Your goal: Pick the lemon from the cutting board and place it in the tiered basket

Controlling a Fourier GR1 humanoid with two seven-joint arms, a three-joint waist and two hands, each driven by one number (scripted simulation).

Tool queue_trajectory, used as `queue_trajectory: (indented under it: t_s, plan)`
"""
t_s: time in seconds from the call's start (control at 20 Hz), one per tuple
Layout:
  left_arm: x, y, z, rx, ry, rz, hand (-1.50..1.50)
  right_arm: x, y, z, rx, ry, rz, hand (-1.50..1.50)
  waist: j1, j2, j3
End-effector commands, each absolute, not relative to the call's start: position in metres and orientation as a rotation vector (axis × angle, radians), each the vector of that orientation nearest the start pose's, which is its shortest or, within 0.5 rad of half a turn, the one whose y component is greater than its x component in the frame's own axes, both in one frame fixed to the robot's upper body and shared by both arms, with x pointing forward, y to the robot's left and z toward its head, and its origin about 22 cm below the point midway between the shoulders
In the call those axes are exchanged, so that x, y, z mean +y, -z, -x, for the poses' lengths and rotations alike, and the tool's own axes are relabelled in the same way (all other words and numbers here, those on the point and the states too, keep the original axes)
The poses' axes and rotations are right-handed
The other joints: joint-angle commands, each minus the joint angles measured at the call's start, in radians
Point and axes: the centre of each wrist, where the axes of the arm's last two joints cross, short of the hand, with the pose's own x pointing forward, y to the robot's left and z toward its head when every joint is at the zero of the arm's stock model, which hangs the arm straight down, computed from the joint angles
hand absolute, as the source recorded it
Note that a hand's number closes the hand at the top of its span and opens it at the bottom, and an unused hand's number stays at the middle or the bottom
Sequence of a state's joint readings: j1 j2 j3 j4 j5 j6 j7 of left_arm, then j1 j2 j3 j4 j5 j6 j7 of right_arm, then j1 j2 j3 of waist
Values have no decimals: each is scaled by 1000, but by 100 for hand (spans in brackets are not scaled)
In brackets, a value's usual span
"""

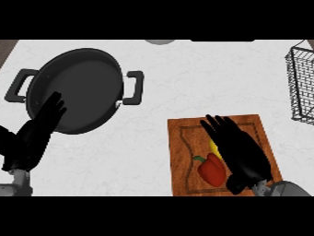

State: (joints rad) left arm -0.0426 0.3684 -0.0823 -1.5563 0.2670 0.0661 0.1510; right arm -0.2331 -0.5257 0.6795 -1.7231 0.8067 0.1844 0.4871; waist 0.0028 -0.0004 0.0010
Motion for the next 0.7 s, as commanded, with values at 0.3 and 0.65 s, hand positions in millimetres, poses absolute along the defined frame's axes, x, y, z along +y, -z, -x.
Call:
queue_trajectory:
  t_s: [0.3,0.65]
  plan:
    - [282,-27,-241,-1418,97,-74,0,-189,-41,-247,-1198,-1501,851,-150,1,0,-1]
    - [301,-36,-240,-1422,88,-47,0,-185,-26,-247,-1065,-1679,795,150,3,0,-1]
